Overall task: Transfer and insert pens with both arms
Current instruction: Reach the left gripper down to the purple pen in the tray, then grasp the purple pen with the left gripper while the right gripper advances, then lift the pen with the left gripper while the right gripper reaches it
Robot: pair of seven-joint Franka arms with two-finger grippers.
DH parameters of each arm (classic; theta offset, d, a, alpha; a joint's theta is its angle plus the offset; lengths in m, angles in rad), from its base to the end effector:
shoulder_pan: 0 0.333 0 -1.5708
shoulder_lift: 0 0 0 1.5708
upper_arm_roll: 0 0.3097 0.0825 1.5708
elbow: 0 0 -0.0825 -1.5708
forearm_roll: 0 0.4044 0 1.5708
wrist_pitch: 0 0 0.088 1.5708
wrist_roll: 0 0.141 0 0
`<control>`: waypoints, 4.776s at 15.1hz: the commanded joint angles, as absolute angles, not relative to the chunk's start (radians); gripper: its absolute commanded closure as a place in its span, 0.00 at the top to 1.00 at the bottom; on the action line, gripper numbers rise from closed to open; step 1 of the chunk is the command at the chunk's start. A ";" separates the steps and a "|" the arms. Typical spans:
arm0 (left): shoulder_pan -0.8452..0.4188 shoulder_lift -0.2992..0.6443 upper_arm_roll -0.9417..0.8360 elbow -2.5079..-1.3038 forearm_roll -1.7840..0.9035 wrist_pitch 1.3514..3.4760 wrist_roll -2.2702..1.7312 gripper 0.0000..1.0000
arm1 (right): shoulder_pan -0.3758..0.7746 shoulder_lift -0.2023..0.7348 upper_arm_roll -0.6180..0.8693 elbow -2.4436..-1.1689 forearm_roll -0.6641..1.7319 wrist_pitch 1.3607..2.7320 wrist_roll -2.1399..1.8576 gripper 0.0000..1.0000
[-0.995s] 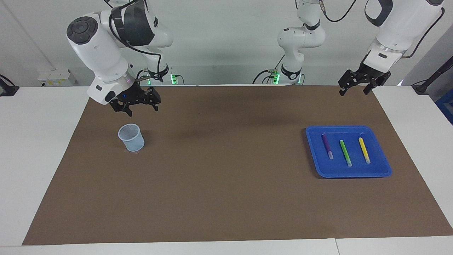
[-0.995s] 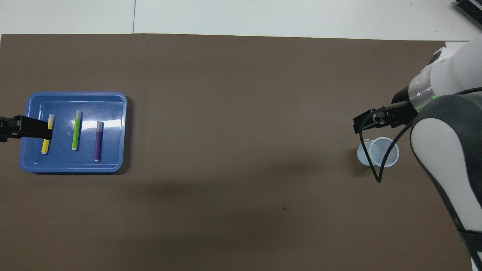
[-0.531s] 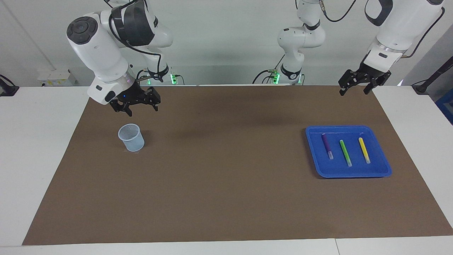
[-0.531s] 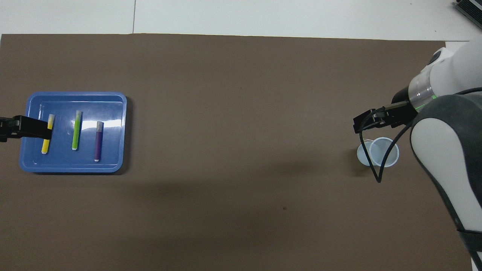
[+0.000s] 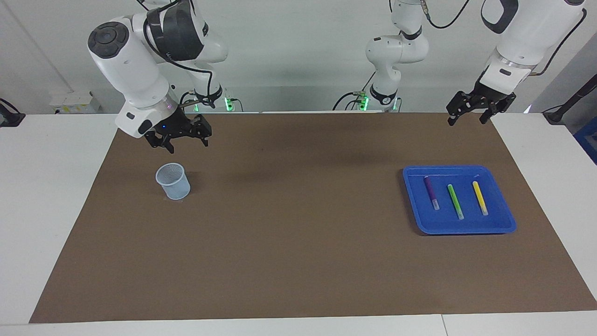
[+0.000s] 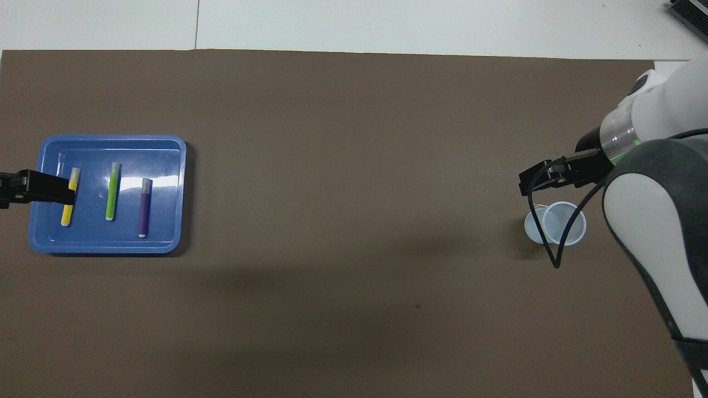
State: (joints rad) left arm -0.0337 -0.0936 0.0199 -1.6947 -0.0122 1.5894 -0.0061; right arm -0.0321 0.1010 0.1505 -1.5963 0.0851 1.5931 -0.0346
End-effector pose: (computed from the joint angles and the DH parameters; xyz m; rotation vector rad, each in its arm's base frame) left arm 0.5462 -0.0088 0.5772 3.1276 -0.0117 -0.0185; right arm 0.5924 0.0791 0.5156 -3.0334 -0.2230 0.1632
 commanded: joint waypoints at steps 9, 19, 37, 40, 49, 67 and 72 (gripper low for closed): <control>-0.038 -0.106 0.018 -1.704 -0.002 1.591 -0.011 1.00 | -0.049 0.083 0.164 -1.618 0.075 1.612 -0.035 1.00; -0.028 -0.158 0.025 -1.828 -0.002 1.686 0.011 1.00 | -0.049 0.083 0.164 -1.618 0.075 1.612 -0.035 1.00; -0.025 -0.101 0.025 -2.016 -0.002 1.942 0.043 1.00 | -0.067 0.083 0.161 -1.609 0.075 1.612 -0.044 1.00; -0.014 -0.052 0.025 -2.017 -0.002 1.986 0.063 1.00 | -0.069 0.084 0.161 -1.614 0.075 1.612 -0.035 1.00; -0.014 0.077 0.025 -2.039 -0.002 2.150 0.087 1.00 | -0.081 0.080 0.160 -1.624 0.072 1.612 -0.034 1.00; 0.006 0.271 0.021 -2.069 -0.018 2.358 0.135 0.88 | 0.037 0.064 0.192 -1.732 0.383 1.931 0.208 1.00; 0.005 0.278 0.021 -2.120 -0.018 2.425 0.135 0.66 | 0.107 0.060 0.193 -1.793 0.448 2.066 0.305 1.00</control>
